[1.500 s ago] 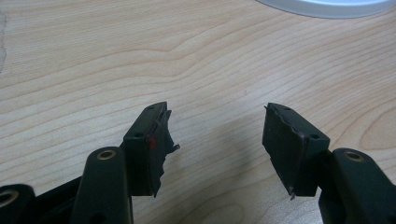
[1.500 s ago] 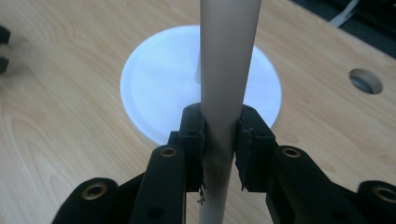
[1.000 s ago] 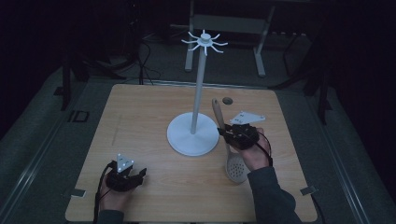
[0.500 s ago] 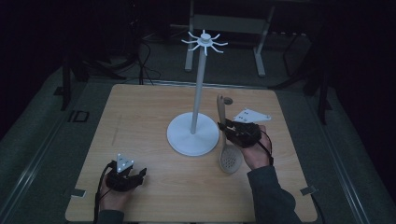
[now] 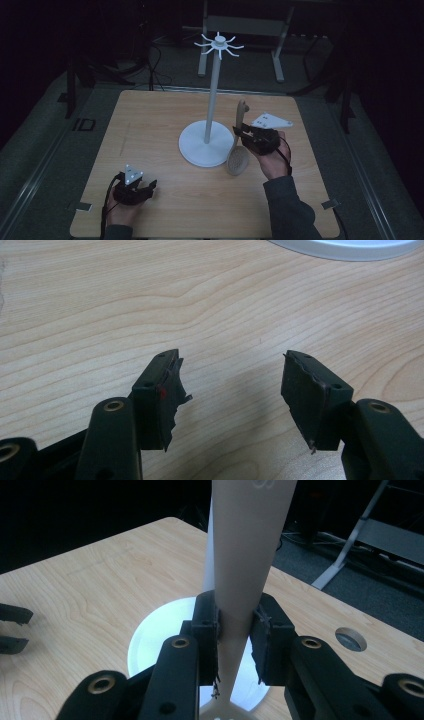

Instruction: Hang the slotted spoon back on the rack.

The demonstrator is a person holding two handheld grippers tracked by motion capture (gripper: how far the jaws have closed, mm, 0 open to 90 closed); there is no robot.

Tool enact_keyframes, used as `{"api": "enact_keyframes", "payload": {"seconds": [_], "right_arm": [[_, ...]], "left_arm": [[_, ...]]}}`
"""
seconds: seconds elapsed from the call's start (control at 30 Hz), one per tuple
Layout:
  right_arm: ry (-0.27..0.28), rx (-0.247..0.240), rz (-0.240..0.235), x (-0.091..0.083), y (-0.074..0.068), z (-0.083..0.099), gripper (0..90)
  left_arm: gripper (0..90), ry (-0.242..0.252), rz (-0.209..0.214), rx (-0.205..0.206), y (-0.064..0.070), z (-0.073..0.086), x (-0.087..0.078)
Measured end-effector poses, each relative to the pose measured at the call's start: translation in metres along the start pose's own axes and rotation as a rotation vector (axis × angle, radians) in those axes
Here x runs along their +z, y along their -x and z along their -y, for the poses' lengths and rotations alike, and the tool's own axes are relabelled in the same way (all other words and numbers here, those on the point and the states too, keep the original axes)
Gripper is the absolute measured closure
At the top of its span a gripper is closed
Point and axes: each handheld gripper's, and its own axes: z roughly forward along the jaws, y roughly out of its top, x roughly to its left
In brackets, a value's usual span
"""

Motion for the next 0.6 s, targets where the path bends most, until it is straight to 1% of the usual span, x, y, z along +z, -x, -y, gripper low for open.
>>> {"api": "enact_keyframes", "payload": {"seconds": [0.2,0.3,0.6], "right_arm": [[0.009,0.007,0.005,0.0,0.001,-0.003,74.2],[0.007,0.005,0.01,0.0,0.001,-0.005,74.2],[0.025,-0.001,0.017,-0.002,0.003,-0.014,74.2]], "left_arm": [[41.2,0.0,0.0,0.0,0.0,0.0,0.0],[41.2,0.001,-0.001,0.0,0.0,0.0,0.0],[41.0,0.0,-0.001,-0.001,0.0,0.0,0.0]]}}
